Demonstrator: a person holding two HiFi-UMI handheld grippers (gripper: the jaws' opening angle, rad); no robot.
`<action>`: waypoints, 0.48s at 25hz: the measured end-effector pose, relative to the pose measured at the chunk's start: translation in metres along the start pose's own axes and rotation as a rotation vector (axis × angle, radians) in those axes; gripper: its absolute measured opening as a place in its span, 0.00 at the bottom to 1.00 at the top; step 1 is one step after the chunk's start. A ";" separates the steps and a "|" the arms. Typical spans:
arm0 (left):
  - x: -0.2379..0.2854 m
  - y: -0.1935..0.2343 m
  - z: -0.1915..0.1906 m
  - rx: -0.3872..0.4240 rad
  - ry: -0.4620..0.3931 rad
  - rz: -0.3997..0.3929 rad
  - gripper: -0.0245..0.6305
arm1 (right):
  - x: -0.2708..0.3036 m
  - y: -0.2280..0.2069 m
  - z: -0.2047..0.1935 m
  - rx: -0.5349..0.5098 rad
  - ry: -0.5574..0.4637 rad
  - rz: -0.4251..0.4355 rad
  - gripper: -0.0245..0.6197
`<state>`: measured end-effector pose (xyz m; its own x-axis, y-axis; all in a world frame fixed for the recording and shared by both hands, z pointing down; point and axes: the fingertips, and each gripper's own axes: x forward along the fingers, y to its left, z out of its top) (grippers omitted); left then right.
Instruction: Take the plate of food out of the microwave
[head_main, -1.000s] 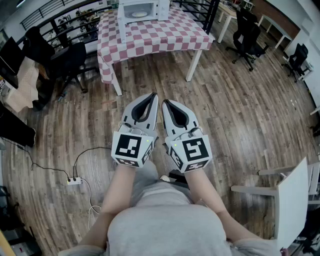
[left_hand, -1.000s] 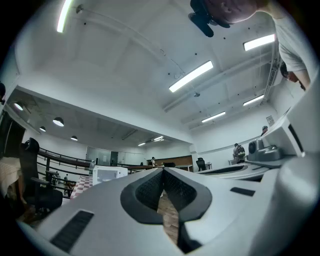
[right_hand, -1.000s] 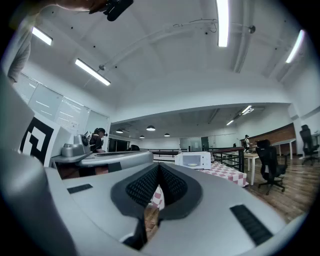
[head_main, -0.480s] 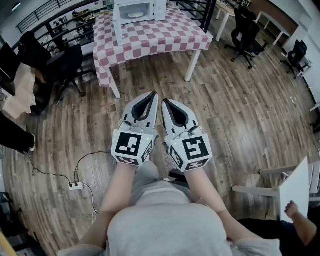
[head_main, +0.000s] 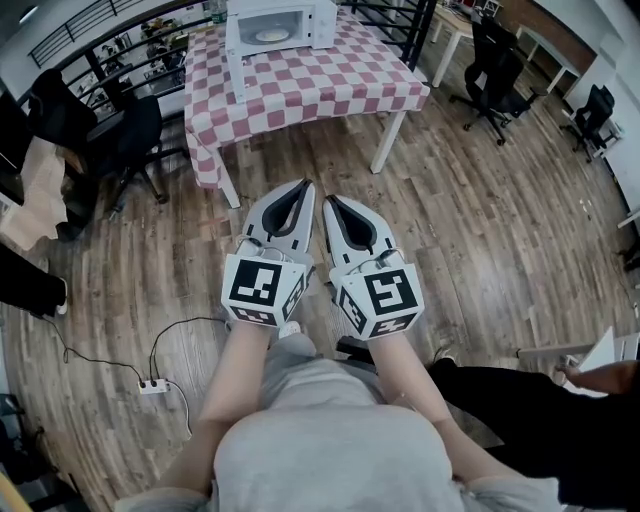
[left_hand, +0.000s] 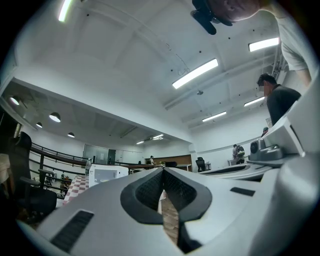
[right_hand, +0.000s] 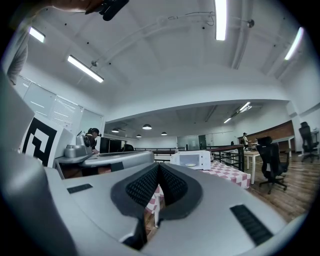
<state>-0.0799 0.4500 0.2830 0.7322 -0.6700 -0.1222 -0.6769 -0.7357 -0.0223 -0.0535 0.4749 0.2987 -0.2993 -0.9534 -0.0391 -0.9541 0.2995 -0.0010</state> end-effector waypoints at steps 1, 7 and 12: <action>0.004 0.007 0.000 -0.002 -0.001 0.000 0.04 | 0.008 0.000 0.000 -0.002 0.001 0.001 0.08; 0.025 0.047 0.000 -0.014 0.003 -0.010 0.04 | 0.054 0.000 0.000 -0.001 0.017 -0.011 0.08; 0.037 0.075 -0.005 -0.019 0.013 -0.034 0.04 | 0.086 0.000 -0.005 0.008 0.029 -0.039 0.08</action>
<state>-0.1029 0.3696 0.2821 0.7557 -0.6458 -0.1087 -0.6502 -0.7597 -0.0071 -0.0792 0.3929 0.3008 -0.2618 -0.9651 -0.0094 -0.9651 0.2619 -0.0099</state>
